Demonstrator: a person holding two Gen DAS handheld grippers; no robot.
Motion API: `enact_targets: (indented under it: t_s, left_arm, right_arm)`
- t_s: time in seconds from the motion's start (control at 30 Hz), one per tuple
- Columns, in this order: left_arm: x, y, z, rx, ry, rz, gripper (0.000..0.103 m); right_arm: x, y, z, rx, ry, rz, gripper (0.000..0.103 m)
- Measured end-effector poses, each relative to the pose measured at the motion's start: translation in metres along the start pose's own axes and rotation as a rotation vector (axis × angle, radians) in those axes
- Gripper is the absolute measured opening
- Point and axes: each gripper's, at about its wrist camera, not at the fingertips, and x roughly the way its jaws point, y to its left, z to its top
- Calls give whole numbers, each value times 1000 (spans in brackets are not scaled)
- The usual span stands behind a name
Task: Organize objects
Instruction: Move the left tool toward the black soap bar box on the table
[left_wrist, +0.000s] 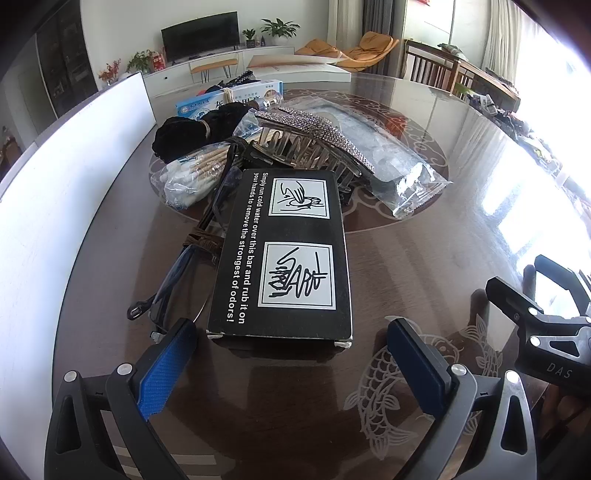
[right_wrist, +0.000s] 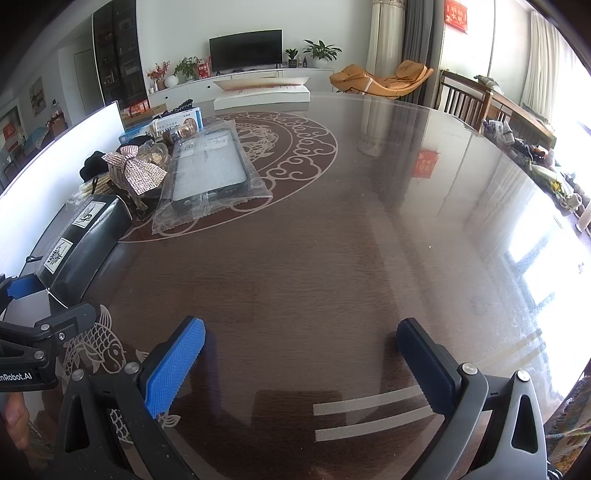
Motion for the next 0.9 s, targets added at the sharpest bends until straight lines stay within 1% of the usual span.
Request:
enact_targets:
  t_s: [0.77,0.9]
  left_arm:
    - [0,0,0,2,2,0,103]
    - [0,0,0,-11,12,7,103]
  right_arm:
    - [-1,0,0,0,-3,0,103]
    - [-2,-1,0,-1,-7,0,103]
